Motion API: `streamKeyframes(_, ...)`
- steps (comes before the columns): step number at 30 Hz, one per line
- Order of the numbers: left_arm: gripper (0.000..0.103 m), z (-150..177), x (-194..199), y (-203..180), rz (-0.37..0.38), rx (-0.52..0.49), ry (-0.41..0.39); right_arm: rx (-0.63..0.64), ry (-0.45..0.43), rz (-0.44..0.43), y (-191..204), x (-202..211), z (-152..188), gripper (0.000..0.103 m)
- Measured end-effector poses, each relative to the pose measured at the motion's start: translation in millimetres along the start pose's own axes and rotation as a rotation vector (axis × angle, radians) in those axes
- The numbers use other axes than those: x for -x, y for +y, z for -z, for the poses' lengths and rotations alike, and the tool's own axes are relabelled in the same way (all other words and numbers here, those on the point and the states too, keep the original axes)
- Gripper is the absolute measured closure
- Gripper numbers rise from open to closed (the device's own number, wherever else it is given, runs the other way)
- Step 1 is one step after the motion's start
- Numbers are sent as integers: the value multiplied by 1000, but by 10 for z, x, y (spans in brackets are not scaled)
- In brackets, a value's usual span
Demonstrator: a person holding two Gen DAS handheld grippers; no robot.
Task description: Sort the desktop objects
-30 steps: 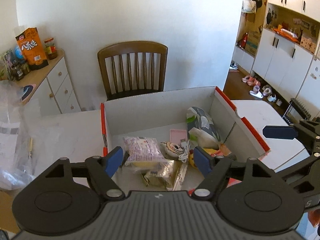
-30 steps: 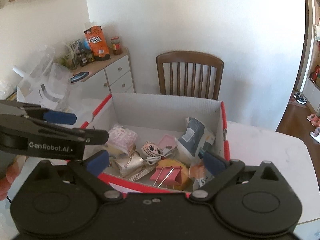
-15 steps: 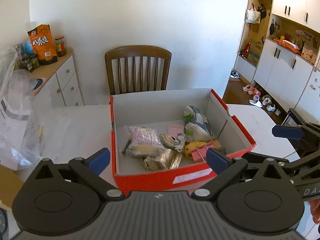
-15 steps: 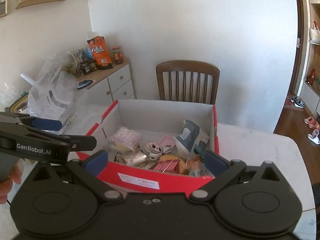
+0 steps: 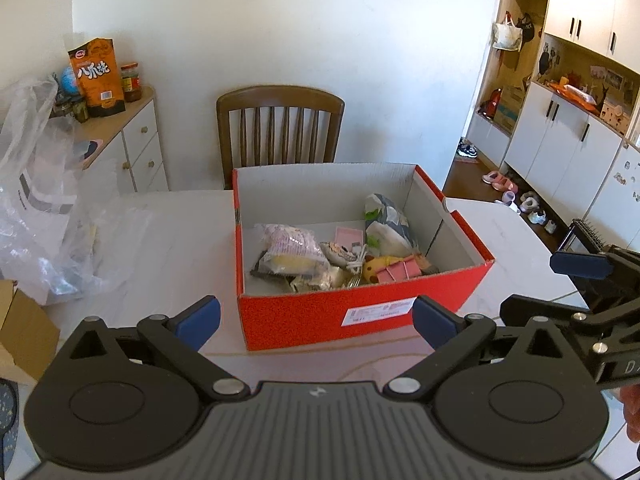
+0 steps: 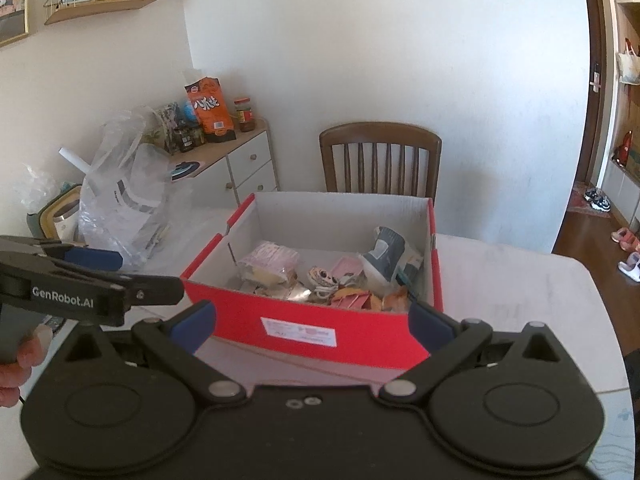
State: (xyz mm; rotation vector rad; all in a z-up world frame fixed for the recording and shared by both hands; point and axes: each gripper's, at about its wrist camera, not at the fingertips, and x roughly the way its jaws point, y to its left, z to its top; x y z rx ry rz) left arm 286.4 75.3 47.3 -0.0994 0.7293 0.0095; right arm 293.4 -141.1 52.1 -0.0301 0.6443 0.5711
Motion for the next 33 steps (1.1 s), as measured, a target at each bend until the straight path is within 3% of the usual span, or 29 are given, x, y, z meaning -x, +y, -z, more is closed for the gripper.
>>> streamKeyframes(18, 0, 232, 92, -19, -6, -35, 35, -34, 32, -5, 16, 149, 279, 1)
streamKeyframes(33, 0, 297, 42, 70, 4, 2, 70, -73, 53, 14, -29, 154, 416, 1)
